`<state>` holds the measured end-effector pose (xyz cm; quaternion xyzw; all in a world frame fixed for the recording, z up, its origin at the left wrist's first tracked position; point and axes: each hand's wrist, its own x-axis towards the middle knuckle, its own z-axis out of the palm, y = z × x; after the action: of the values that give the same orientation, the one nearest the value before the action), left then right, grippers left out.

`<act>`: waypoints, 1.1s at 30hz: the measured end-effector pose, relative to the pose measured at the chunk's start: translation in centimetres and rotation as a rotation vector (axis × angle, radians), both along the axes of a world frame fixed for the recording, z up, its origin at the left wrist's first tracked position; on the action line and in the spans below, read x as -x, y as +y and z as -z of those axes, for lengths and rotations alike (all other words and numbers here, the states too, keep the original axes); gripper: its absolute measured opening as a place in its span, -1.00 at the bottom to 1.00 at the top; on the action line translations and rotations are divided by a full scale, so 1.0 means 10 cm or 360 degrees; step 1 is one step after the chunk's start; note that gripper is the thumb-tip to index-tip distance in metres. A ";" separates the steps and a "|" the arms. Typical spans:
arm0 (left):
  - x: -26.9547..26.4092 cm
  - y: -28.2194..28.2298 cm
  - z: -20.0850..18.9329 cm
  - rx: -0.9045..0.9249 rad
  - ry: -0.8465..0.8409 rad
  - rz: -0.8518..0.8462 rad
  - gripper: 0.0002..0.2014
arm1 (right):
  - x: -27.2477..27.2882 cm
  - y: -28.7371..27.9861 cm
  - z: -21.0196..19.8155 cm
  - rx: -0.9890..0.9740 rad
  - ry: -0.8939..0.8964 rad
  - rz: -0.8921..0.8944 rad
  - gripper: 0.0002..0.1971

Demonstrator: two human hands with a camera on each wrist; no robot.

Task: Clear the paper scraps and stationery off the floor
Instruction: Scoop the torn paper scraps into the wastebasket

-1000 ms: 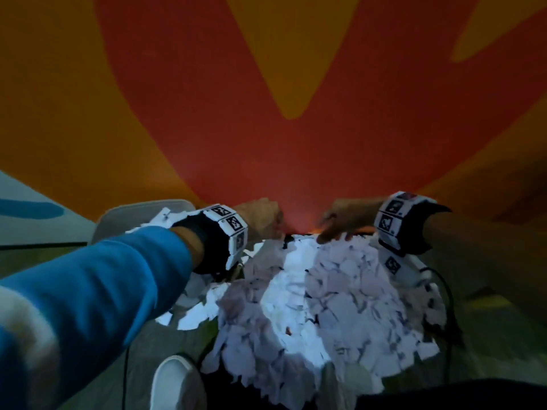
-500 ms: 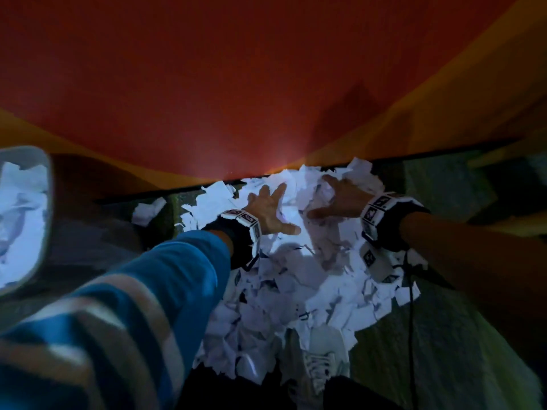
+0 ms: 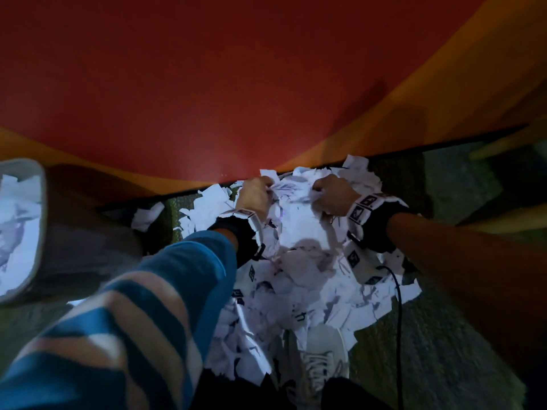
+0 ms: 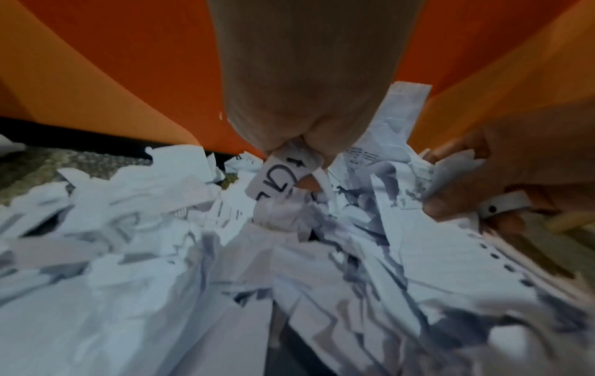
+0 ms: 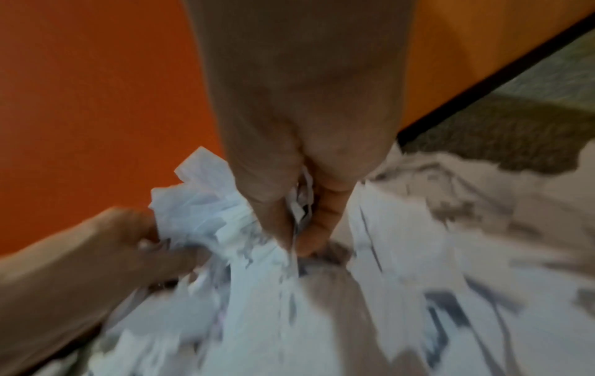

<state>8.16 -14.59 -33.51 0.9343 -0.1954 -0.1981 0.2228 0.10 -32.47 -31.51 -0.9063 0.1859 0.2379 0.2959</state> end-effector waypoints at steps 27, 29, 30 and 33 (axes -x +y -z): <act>0.17 3.51 -3.10 0.0299 -0.0253 -0.0716 -0.88 | -0.55 2.24 -3.24 -0.0273 -0.0337 -0.0284 -0.23; 0.18 3.71 -3.04 0.0322 -0.0229 -0.0817 -0.85 | -0.64 2.58 -3.19 -0.0369 -0.0340 -0.0274 -0.22; 0.18 3.82 -2.99 0.0338 -0.0215 -0.0869 -0.85 | -0.68 2.74 -3.14 -0.0419 -0.0344 -0.0267 -0.23; 0.16 4.14 -2.87 0.0320 -0.0142 -0.1003 -0.90 | -0.79 3.24 -2.96 -0.0500 -0.0328 -0.0262 -0.37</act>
<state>6.57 26.77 -4.76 0.9299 0.0752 -0.0580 0.3554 7.97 -0.10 -1.93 -0.8807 0.0406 0.1933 0.4305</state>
